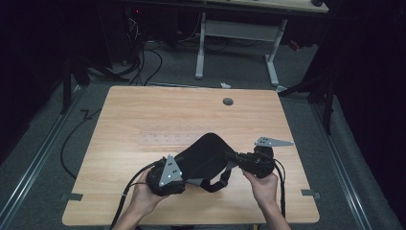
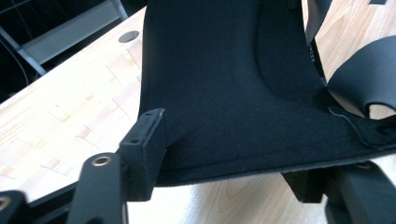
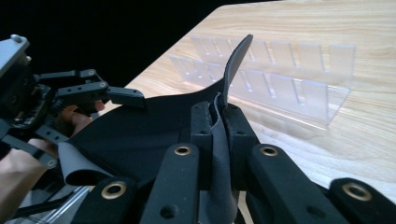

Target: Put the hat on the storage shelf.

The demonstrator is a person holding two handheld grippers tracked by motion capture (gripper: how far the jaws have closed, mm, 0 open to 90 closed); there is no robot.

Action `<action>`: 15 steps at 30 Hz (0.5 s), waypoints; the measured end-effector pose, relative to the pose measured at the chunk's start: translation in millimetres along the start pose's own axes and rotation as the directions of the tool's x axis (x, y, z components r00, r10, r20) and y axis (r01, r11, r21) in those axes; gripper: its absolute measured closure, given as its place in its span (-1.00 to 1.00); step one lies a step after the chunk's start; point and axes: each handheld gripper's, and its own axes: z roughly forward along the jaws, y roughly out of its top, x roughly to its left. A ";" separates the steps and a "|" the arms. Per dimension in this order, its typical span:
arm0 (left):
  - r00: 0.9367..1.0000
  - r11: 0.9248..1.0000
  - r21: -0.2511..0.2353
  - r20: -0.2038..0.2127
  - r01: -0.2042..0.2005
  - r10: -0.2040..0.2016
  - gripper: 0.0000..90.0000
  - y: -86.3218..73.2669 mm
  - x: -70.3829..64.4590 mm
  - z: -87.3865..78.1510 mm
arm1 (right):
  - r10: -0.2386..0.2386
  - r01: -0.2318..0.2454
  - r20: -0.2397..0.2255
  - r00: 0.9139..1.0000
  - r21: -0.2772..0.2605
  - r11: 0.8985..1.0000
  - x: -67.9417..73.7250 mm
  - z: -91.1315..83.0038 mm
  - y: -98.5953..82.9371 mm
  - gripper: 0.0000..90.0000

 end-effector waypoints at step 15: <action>0.998 1.000 -0.008 0.064 -0.017 0.017 0.51 4.9 -5.3 -10.3 | -0.018 0.017 -0.047 0.999 -0.009 1.000 6.6 12.6 0.9 0.77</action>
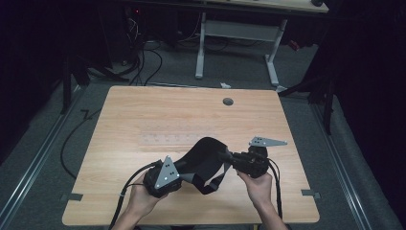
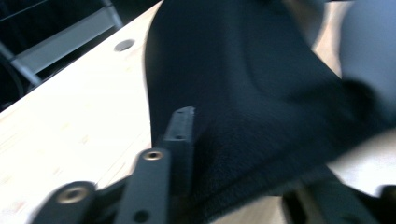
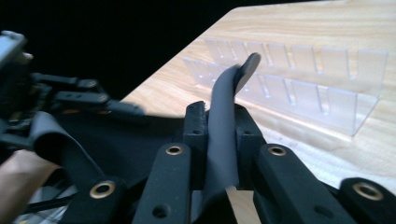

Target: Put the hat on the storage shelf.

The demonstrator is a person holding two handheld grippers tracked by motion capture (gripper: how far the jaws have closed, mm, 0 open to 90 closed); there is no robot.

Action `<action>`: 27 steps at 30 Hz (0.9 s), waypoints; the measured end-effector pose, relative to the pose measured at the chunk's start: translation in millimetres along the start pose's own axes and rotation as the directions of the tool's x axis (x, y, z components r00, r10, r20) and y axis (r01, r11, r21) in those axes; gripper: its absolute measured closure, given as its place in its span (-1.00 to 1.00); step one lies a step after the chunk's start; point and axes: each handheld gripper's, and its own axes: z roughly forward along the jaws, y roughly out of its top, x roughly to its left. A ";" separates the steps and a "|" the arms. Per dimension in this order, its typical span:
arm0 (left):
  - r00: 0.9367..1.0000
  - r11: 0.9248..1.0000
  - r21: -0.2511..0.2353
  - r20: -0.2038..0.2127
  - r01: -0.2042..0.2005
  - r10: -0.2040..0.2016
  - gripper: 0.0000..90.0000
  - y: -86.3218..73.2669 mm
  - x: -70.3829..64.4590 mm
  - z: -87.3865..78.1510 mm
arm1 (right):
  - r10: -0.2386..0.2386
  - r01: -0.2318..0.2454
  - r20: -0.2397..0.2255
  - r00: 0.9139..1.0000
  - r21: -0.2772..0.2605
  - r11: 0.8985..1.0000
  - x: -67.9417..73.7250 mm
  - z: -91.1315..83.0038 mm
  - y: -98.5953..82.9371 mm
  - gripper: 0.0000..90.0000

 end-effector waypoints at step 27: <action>0.985 0.996 0.018 0.149 0.090 -0.092 0.91 12.2 -0.3 -14.6 | 0.023 -0.018 0.210 0.977 -0.023 1.000 -50.3 -13.9 -40.0 0.02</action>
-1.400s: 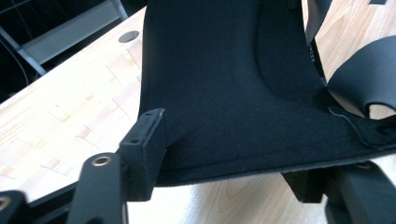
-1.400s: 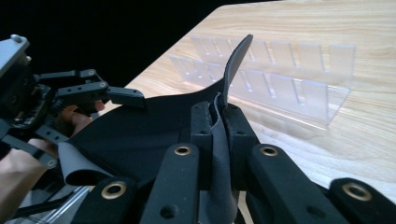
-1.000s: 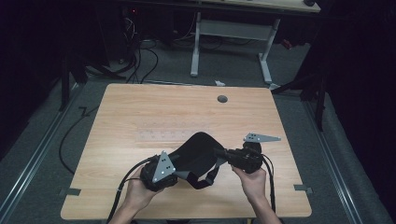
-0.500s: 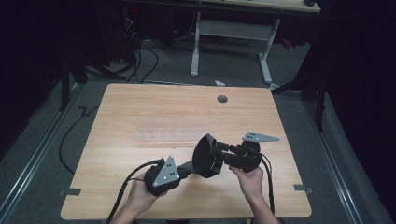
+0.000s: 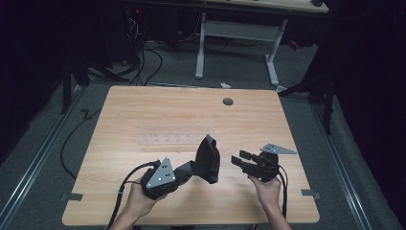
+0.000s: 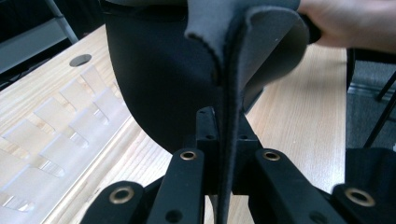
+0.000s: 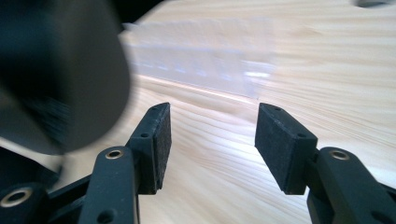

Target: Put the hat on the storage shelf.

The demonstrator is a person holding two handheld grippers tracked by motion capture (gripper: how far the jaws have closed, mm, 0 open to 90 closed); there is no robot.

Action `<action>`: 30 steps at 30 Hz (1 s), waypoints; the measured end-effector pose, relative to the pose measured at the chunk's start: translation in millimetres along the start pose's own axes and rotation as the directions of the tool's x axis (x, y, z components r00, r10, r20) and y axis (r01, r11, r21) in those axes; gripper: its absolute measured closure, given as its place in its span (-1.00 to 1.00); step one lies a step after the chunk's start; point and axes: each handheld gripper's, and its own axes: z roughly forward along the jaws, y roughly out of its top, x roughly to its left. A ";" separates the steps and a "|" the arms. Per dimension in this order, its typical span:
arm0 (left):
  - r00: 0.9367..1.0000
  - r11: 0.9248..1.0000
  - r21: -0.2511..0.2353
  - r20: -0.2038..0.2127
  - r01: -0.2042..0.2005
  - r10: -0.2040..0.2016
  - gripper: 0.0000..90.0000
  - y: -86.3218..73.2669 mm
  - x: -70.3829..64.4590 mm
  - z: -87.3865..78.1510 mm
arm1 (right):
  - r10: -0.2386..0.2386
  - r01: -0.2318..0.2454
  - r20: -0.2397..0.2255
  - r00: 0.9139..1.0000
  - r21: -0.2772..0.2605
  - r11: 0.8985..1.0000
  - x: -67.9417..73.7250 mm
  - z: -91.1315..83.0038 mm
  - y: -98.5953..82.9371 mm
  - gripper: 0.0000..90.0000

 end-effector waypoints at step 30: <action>0.990 0.985 -0.137 -0.083 0.105 -0.117 0.91 30.5 43.3 -20.8 | -0.139 0.046 0.475 0.869 0.202 0.978 -60.4 17.9 -35.6 -0.10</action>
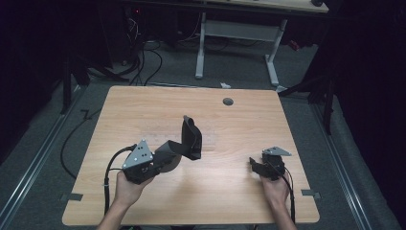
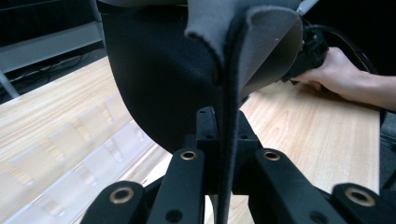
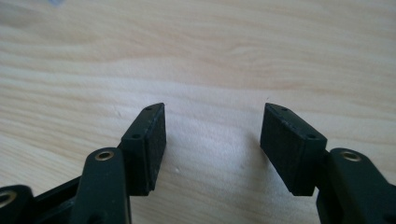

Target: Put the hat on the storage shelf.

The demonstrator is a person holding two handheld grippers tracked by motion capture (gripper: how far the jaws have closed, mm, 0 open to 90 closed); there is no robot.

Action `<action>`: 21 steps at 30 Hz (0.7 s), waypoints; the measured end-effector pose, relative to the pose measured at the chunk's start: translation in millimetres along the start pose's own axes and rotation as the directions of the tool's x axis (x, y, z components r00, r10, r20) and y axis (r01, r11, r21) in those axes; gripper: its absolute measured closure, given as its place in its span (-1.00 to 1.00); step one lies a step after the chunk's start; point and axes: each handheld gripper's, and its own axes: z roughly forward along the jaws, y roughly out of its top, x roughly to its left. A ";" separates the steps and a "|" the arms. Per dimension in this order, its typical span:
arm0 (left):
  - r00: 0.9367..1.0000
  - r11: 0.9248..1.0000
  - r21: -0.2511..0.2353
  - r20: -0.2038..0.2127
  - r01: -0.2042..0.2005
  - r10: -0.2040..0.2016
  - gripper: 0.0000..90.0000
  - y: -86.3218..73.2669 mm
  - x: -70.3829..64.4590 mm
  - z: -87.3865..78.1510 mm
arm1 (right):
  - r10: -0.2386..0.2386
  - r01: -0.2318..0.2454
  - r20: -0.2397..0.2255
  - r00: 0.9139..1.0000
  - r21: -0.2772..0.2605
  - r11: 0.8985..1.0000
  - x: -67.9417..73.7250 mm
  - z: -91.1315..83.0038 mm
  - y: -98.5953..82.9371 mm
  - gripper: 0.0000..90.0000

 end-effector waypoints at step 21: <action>0.997 0.994 -0.093 -0.054 0.055 -0.060 0.91 17.1 27.0 2.5 | 0.015 -0.016 -0.010 1.000 -0.008 1.000 -7.1 3.4 -0.6 -0.14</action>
